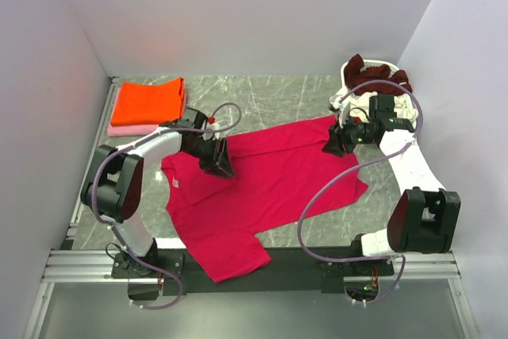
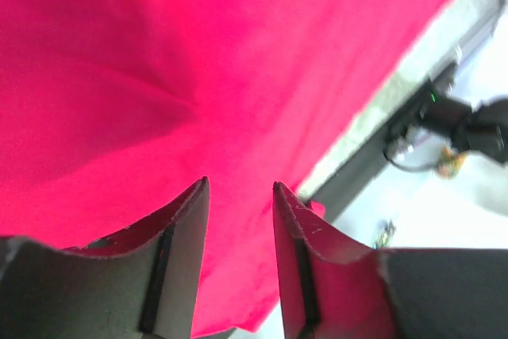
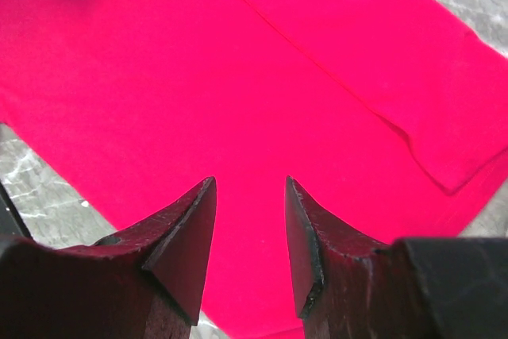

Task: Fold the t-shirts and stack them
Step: Fold the tshirt

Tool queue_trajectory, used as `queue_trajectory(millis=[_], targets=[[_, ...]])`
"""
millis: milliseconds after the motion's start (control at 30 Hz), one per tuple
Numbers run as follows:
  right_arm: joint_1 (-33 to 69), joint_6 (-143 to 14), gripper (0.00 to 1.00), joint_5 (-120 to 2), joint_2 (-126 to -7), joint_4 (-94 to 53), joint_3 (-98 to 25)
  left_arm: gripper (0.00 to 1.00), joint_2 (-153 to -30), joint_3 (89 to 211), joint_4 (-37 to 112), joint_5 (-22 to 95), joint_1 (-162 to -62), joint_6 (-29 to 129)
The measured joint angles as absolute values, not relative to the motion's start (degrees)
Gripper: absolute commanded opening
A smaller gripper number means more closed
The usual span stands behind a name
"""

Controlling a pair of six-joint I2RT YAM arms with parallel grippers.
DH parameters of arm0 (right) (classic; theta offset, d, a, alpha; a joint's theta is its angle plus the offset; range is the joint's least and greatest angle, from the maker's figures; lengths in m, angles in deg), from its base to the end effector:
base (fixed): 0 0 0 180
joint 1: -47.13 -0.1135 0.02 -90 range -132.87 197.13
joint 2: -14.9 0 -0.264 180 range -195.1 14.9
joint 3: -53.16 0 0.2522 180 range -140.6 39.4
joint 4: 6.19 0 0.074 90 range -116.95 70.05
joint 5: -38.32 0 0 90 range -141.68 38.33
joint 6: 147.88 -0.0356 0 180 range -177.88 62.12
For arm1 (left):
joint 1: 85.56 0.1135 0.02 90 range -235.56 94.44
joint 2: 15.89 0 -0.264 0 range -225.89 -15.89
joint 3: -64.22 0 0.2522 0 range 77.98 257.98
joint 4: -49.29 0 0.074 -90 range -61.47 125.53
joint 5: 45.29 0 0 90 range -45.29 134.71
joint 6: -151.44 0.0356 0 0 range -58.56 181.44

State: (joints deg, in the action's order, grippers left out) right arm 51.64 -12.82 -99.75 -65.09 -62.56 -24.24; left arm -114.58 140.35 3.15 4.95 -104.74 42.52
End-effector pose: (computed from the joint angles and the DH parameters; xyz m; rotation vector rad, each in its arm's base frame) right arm 0.2777 0.0047 0.2783 -1.0366 2.0054 0.6463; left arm 0.3038 -0.1298 0.1833 0.1971 2.8052 -1.1312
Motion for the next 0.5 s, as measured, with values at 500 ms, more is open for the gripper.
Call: queue_trajectory(millis=[500], targets=[[49.21,-29.22,0.39,-72.87,-89.28,-54.10,-44.48,0.55,-86.78,131.39,16.02,25.80,-93.57,33.97]])
